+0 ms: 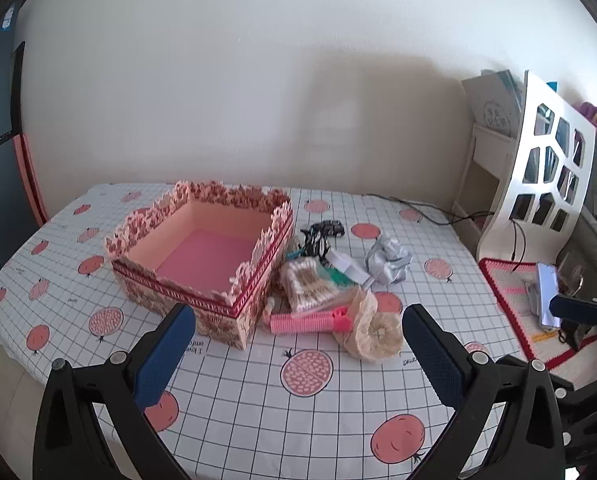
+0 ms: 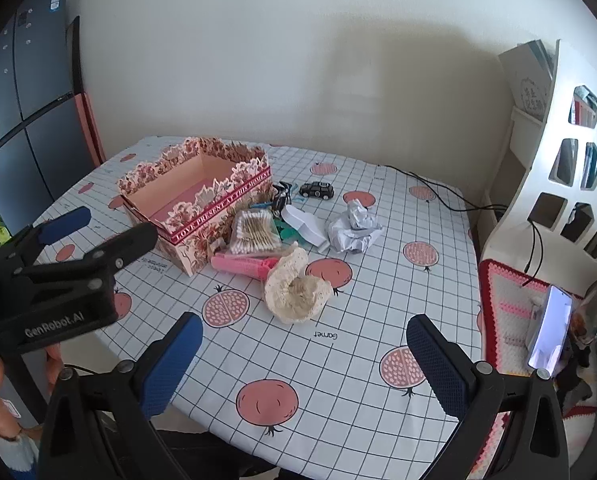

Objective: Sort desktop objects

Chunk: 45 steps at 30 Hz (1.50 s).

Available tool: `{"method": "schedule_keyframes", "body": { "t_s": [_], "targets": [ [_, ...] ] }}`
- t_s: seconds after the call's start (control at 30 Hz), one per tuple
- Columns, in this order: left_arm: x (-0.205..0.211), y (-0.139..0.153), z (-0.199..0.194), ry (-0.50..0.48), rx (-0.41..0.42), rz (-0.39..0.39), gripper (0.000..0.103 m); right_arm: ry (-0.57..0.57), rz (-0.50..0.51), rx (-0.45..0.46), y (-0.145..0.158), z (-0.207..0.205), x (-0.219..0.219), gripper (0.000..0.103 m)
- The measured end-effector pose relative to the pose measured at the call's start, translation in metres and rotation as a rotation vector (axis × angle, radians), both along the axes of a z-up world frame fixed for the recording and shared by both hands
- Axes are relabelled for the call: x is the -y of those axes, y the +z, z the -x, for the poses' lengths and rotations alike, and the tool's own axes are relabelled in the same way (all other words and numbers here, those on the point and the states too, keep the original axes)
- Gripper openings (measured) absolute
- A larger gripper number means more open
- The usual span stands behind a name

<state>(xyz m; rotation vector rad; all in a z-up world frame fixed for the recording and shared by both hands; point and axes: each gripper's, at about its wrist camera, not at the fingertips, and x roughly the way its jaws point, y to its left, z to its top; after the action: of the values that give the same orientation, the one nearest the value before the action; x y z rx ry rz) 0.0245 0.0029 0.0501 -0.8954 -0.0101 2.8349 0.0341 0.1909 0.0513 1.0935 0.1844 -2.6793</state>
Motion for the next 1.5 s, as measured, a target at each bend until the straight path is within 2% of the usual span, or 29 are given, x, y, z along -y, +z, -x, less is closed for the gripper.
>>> {"method": "schedule_keyframes", "body": {
  "t_s": [0.3, 0.47, 0.63, 0.8, 1.0, 1.17, 1.4, 1.5],
  "targets": [
    [0.012, 0.043, 0.007, 0.012, -0.08, -0.053, 0.103, 0.008, 0.003, -0.048, 0.02, 0.001, 0.002, 0.103],
    [0.016, 0.075, 0.023, 0.028, -0.125, -0.061, 0.103, -0.006, 0.016, -0.074, 0.044, 0.016, -0.002, 0.103],
    [0.023, 0.106, 0.05, 0.05, -0.102, -0.116, 0.103, -0.048, 0.061, -0.129, 0.083, 0.043, -0.01, 0.103],
    [0.02, 0.118, 0.077, 0.051, -0.081, -0.171, 0.103, -0.054, 0.135, -0.131, 0.1, 0.072, -0.015, 0.103],
    [0.005, 0.095, 0.116, 0.083, 0.013, -0.202, 0.103, -0.127, 0.164, -0.039, 0.072, 0.122, -0.022, 0.103],
    [-0.011, 0.064, 0.147, 0.106, 0.119, -0.219, 0.103, -0.191, 0.178, 0.04, 0.045, 0.161, -0.036, 0.103],
    [-0.027, 0.014, 0.187, 0.182, 0.286, -0.279, 0.103, -0.274, 0.221, 0.102, 0.014, 0.206, -0.063, 0.103],
    [-0.036, -0.007, 0.2, 0.206, 0.342, -0.267, 0.103, -0.315, 0.254, 0.147, -0.006, 0.225, -0.077, 0.103]
  ]
}}
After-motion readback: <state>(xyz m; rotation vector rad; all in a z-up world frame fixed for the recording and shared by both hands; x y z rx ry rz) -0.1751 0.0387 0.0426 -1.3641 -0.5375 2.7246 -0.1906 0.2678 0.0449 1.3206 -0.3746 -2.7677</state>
